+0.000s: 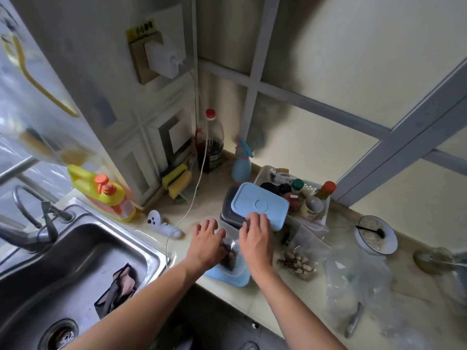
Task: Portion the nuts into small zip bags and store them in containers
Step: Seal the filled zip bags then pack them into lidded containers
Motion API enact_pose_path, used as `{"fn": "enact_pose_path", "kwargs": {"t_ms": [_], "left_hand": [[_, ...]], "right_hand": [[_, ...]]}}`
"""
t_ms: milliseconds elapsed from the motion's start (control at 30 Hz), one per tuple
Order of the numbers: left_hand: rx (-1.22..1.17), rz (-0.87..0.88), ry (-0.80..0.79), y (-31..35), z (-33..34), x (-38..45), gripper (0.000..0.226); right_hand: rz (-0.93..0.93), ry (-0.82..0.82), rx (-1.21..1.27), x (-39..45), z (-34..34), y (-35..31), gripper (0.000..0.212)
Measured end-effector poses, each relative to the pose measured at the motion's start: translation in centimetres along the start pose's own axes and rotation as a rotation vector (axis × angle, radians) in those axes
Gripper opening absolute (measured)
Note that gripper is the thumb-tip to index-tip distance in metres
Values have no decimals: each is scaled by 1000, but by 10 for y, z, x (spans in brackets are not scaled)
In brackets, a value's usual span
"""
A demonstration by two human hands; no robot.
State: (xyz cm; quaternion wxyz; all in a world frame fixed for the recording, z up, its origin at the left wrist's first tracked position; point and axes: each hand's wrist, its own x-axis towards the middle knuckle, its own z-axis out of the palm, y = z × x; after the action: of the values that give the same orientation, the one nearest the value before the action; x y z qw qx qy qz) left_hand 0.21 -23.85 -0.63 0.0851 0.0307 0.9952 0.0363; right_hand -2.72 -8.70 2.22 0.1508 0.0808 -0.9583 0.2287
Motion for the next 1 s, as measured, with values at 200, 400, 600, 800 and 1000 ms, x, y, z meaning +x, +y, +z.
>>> {"fn": "enact_pose_path", "kwargs": {"t_ms": [200, 400, 600, 800, 1000], "left_hand": [[-63, 36, -11, 11, 2, 5, 50], [-148, -37, 276, 13, 9, -10, 42], [-309, -289, 167, 6, 4, -12, 65], [-438, -322, 173, 7, 1, -23, 70], [-642, -362, 231, 12, 5, -32, 65]], "right_hand": [[730, 113, 211, 37, -16, 46, 37], [944, -76, 480, 46, -25, 80, 19], [1016, -77, 570, 41, -30, 80, 12], [1001, -51, 666, 33, -39, 73, 11], [744, 16, 744, 19, -65, 60, 14]]}}
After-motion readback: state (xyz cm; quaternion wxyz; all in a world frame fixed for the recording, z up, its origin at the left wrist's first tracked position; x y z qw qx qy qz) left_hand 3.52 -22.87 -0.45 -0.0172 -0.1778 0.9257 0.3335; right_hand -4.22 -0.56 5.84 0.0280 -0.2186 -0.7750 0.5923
